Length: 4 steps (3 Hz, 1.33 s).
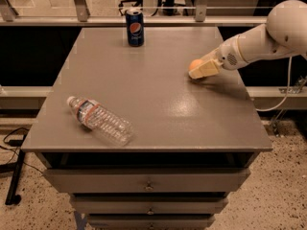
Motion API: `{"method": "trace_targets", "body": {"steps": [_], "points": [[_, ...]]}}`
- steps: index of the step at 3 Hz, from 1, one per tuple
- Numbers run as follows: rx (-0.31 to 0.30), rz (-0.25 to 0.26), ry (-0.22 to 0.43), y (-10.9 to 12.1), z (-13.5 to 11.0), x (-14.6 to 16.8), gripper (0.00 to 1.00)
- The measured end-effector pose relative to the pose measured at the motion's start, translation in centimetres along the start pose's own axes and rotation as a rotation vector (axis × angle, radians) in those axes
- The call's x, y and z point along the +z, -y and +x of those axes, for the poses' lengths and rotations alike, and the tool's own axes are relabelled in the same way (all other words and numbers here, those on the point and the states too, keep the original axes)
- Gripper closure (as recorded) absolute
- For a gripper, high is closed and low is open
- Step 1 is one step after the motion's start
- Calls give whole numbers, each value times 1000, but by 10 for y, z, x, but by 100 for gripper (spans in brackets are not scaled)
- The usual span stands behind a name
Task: Move orange near water bottle
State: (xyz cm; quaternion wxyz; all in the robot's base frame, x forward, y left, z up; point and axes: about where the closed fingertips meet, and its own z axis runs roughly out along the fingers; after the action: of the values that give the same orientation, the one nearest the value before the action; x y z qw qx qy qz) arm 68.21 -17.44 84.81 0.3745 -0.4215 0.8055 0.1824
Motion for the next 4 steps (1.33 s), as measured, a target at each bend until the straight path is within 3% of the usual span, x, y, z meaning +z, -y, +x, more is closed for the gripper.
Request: {"method": "trace_targets", "body": {"steps": [2,3,4], "points": [[-10,-7,52,-4,-17,-11,93],[-36,-9,99,-10,-35,-31,100],[-36,-9,99,-10,-35,-31,100]]}}
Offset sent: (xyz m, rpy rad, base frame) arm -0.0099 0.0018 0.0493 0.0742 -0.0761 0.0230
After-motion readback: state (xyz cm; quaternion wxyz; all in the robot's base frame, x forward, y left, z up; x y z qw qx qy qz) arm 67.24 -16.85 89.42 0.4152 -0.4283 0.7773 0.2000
